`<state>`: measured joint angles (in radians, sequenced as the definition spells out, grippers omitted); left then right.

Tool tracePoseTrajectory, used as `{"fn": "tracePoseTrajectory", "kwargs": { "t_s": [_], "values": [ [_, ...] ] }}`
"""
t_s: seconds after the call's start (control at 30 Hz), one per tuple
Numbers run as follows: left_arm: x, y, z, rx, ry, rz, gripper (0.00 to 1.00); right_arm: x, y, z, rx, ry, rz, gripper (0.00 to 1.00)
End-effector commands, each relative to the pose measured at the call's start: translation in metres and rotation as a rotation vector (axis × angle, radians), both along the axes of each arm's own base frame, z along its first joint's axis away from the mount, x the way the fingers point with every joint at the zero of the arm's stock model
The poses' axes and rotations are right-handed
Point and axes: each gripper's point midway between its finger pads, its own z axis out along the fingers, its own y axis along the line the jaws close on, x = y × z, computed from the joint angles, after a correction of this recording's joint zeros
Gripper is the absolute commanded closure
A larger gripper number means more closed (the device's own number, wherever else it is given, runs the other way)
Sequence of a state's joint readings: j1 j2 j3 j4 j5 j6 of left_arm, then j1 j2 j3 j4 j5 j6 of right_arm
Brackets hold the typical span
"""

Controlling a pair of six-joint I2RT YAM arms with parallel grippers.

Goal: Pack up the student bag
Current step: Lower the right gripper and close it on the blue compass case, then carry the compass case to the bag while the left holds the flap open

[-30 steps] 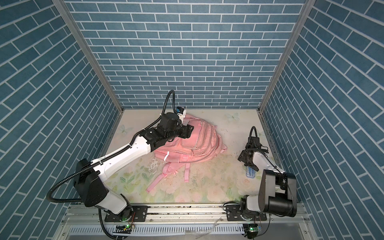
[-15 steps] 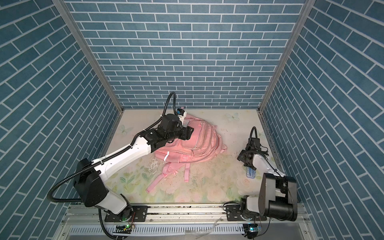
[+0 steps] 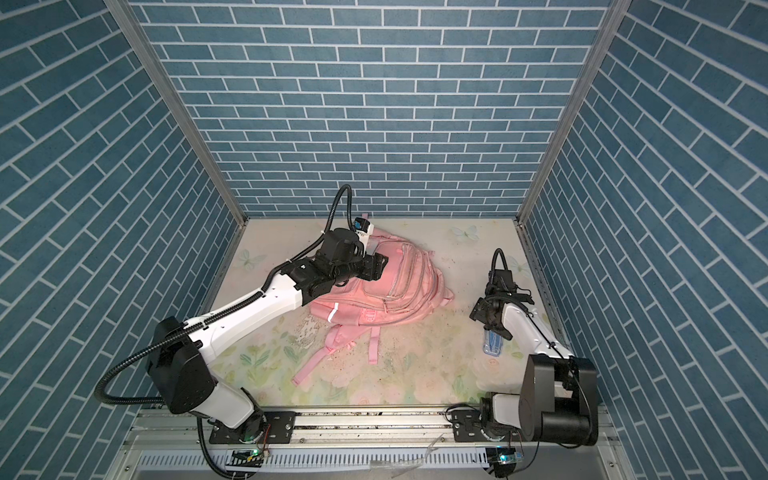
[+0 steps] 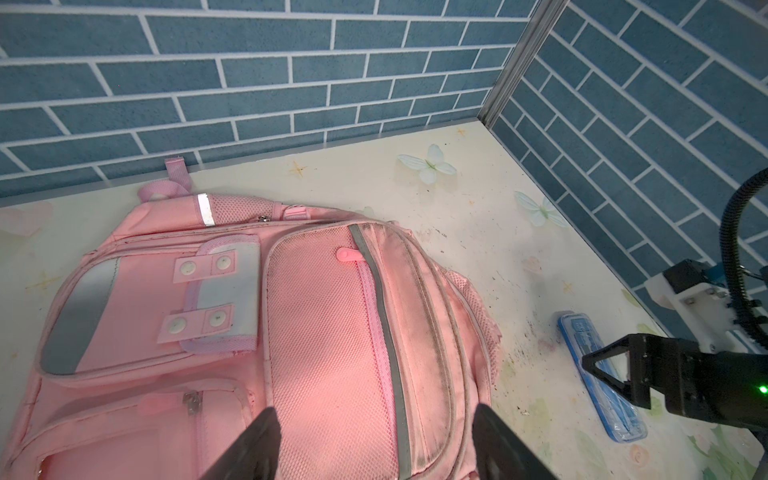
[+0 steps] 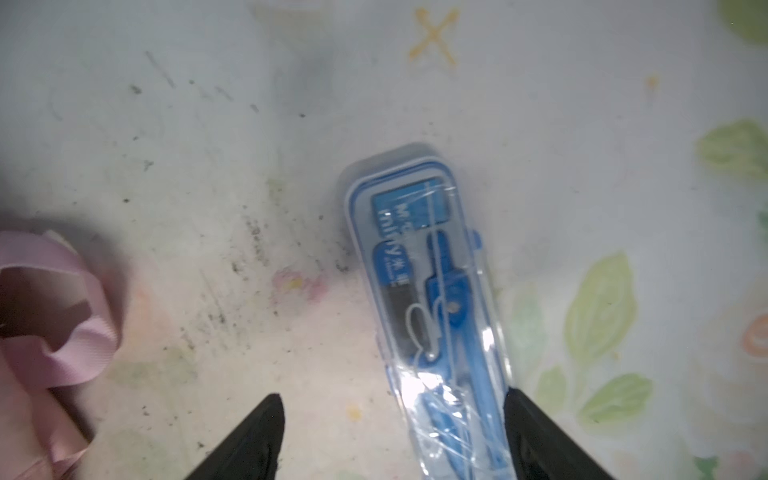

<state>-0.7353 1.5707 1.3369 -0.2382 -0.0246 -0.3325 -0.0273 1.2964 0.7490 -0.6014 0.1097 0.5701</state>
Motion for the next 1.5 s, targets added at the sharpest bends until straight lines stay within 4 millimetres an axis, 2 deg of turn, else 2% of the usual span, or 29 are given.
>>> {"fn": "tracePoseTrajectory", "kwargs": {
  "t_s": [0.0,0.1,0.37,0.73,0.83,1.07,1.23,1.47],
  "values": [
    [-0.001,0.003,0.005,-0.002,-0.028,-0.005,0.26,-0.029,-0.014,-0.015,0.000,0.082,-0.095,0.15],
    [-0.002,0.003,0.006,0.004,-0.033,-0.007,0.26,-0.037,-0.007,-0.027,0.043,0.097,-0.102,0.15],
    [-0.003,0.003,0.001,0.010,-0.021,-0.013,0.26,-0.046,0.009,-0.039,0.119,0.130,-0.094,0.16],
    [-0.002,0.000,-0.006,0.017,0.009,-0.011,0.26,-0.056,0.021,-0.054,0.081,0.196,-0.068,0.23],
    [-0.001,-0.001,-0.013,0.038,0.035,-0.014,0.26,-0.056,0.022,-0.056,0.080,0.196,-0.069,0.28],
    [-0.004,-0.009,-0.025,0.085,0.066,-0.031,0.26,-0.052,0.022,-0.054,0.073,0.176,-0.033,0.46],
    [-0.007,-0.016,-0.037,0.134,0.091,-0.043,0.26,-0.042,0.023,-0.041,0.043,0.138,0.002,0.48],
    [-0.021,-0.039,-0.069,0.319,0.135,-0.090,0.26,0.000,0.034,0.014,0.055,-0.059,0.060,0.50]
  ]
}}
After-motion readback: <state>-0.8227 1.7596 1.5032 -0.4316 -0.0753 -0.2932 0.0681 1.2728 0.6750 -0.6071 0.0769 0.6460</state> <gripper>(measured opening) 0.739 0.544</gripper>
